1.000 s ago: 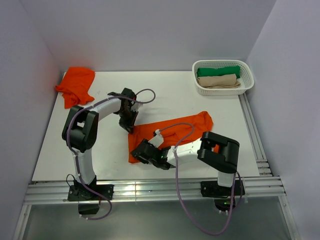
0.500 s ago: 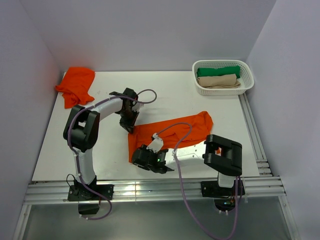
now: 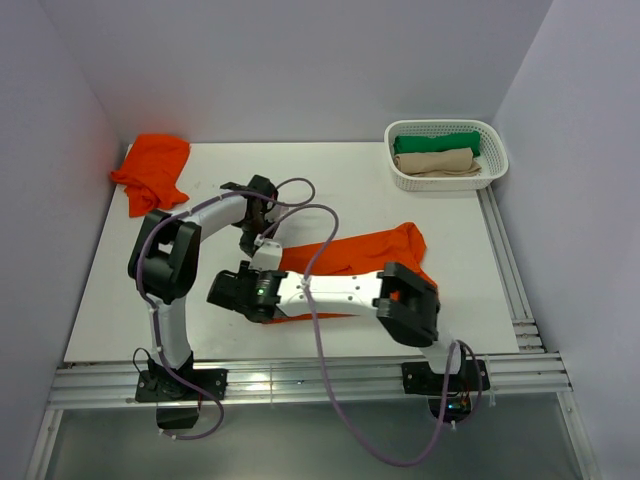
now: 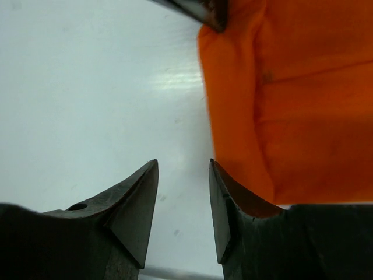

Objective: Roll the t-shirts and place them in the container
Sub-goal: Roll the tshirt

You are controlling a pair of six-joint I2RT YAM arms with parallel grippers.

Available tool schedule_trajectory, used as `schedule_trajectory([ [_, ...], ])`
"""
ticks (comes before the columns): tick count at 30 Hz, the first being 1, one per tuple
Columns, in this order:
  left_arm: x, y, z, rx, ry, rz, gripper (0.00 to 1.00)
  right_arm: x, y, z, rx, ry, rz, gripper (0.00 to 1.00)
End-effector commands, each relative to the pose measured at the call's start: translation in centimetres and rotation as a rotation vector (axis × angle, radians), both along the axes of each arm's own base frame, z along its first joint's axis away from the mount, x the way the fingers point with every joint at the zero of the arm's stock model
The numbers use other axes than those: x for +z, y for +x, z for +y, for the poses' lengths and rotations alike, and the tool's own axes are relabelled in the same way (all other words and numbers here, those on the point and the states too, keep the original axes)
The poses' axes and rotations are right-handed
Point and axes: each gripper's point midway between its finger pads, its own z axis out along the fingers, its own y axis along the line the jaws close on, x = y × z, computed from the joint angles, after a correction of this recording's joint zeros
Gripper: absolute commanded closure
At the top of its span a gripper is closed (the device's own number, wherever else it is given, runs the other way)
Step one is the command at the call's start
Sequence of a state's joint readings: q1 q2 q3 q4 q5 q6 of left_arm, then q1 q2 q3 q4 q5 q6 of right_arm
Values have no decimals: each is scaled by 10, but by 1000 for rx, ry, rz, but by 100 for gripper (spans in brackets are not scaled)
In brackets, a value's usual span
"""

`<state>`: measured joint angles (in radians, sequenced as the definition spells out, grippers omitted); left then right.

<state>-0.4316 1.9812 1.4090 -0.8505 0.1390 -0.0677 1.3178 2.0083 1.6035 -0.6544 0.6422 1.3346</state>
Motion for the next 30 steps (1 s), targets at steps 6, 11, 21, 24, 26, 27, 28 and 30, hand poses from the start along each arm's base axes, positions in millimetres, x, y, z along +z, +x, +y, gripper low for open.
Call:
schedule_trajectory([
  [6,4,14,1,-13,42,-46,100,-22,50,-29,-67,-358,-150,53],
  [11,3,13,-1,-19,49,-41,100,-40,53,-28,-51,-406,-137,53],
  [21,4,14,-6,-31,56,-39,96,-72,41,-30,-8,-428,-64,53],
  [24,6,15,-7,-31,51,-39,93,-80,37,-30,-1,-421,-40,61],
  [26,6,14,-8,-35,51,-32,90,-82,35,-28,2,-404,-26,73],
  [27,7,14,-9,-37,47,-32,89,-84,34,-28,0,-395,-23,76],
  [28,10,16,-10,-39,42,-39,85,-81,34,-27,-3,-380,-22,80],
  [30,15,18,-13,-42,29,-44,78,-86,30,-32,-3,-365,-4,82],
])
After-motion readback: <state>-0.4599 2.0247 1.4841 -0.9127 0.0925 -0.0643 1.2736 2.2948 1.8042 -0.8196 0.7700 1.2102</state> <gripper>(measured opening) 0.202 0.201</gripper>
